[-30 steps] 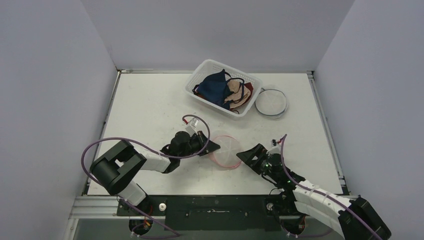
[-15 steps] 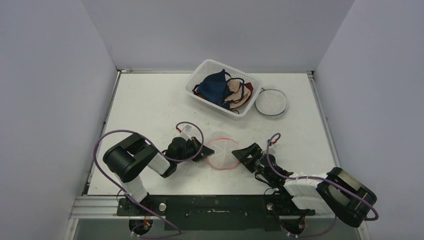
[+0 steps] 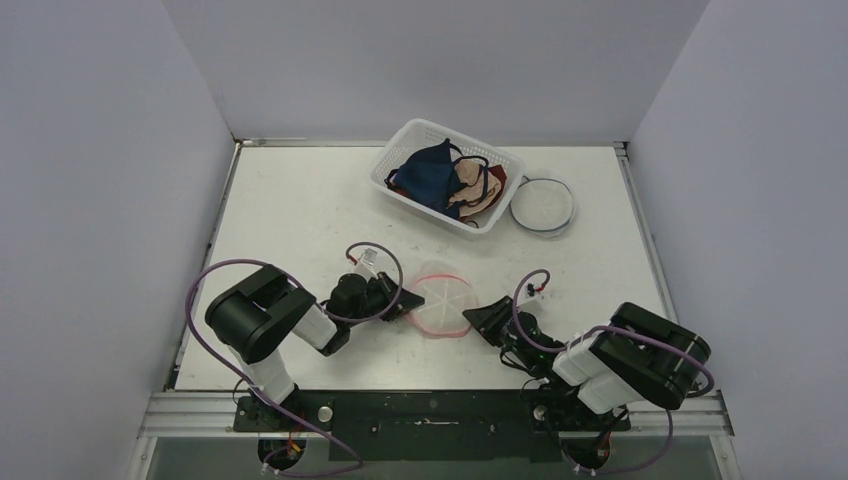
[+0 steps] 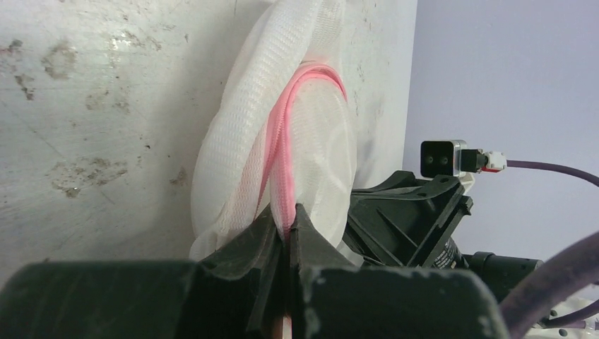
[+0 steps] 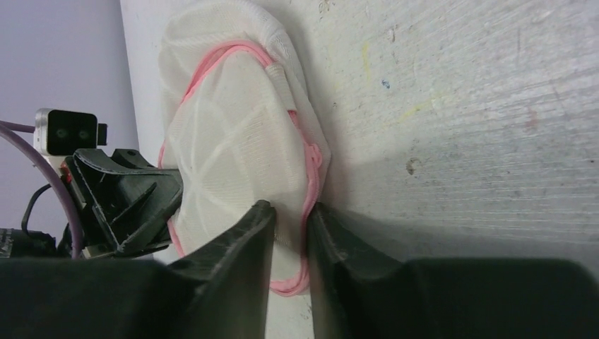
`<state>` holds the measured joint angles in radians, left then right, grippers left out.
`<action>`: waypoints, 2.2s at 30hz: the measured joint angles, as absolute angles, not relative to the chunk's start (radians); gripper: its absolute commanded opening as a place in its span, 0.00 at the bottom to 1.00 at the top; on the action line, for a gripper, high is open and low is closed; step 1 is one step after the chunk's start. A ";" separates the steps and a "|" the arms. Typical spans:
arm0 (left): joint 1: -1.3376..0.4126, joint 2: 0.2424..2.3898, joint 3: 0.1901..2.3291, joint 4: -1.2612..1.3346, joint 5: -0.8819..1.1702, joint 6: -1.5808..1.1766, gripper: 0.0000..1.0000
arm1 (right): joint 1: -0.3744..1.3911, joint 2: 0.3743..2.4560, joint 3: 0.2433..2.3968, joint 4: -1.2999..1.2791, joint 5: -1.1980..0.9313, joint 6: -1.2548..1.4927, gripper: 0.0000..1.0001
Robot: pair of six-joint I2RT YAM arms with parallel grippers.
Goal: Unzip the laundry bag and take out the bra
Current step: Close the laundry bag at the center of the board.
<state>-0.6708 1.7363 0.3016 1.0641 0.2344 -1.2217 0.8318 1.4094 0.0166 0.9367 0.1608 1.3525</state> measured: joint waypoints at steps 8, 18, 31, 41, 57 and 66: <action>-0.655 1.699 0.280 1.030 0.245 -1.213 0.72 | 0.857 1.390 0.011 0.891 0.177 1.343 0.05; -0.653 1.326 0.305 0.646 0.216 -1.082 0.96 | 0.858 1.048 0.011 0.549 0.124 1.246 0.05; -0.744 1.214 0.397 0.240 0.126 -0.850 0.84 | 0.830 0.951 0.011 0.410 0.059 1.213 0.05; -0.804 1.314 0.476 0.133 0.135 -0.746 0.73 | 0.817 0.939 0.010 0.409 0.017 1.188 0.05; -0.810 1.329 0.476 0.110 0.160 -0.726 0.00 | 0.817 0.847 0.001 0.387 0.010 1.185 0.05; -0.812 1.134 0.446 0.106 0.192 -0.802 0.00 | 0.813 0.630 0.062 0.165 0.032 1.135 0.05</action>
